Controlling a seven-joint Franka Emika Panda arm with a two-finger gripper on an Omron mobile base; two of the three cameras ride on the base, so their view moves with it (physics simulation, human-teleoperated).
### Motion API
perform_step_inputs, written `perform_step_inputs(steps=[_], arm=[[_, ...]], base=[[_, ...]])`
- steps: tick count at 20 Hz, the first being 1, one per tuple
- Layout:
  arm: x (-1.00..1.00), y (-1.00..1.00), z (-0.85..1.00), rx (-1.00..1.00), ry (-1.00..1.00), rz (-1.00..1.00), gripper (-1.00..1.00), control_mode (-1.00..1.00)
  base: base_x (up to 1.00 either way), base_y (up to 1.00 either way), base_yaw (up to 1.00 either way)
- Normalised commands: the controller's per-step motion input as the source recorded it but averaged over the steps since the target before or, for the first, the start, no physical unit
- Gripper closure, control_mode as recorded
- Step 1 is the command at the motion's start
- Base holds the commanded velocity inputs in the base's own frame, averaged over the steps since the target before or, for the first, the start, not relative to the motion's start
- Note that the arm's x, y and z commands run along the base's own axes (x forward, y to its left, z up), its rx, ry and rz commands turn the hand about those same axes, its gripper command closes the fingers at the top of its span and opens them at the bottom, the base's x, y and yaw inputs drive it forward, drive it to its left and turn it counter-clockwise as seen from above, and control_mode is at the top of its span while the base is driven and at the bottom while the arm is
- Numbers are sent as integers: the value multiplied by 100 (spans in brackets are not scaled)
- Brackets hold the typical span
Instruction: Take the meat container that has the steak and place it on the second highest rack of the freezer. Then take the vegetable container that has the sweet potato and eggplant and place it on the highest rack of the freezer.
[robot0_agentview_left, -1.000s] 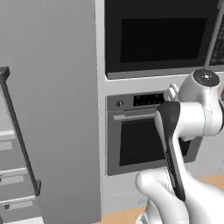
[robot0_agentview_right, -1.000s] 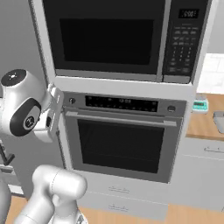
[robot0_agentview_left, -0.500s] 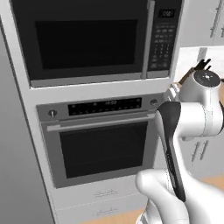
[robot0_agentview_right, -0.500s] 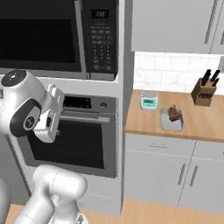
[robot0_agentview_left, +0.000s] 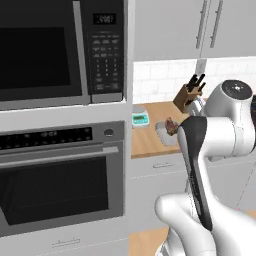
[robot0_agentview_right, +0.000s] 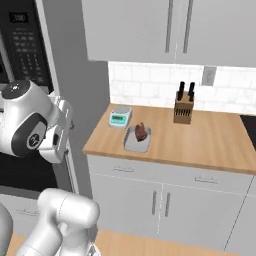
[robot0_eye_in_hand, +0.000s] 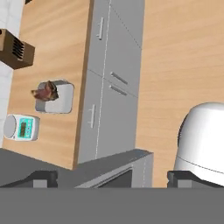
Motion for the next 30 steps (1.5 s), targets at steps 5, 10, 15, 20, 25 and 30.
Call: perform_step_inputs(steps=[5,10,15,20,25,30], arm=[[0,0,0,0,0,0,-100,100],[0,0,0,0,0,0,-100,100],[24,0,-34,0,10,5,-100,-100],[62,0,-47,0,18,18,-100,-100],[63,-5,-50,0,5,23,-100,-100],[53,-13,-55,0,4,9,-100,-100]], base=[[60,-64,8],[25,-23,12],[3,0,2],[0,0,0],[0,0,0],[0,0,0]])
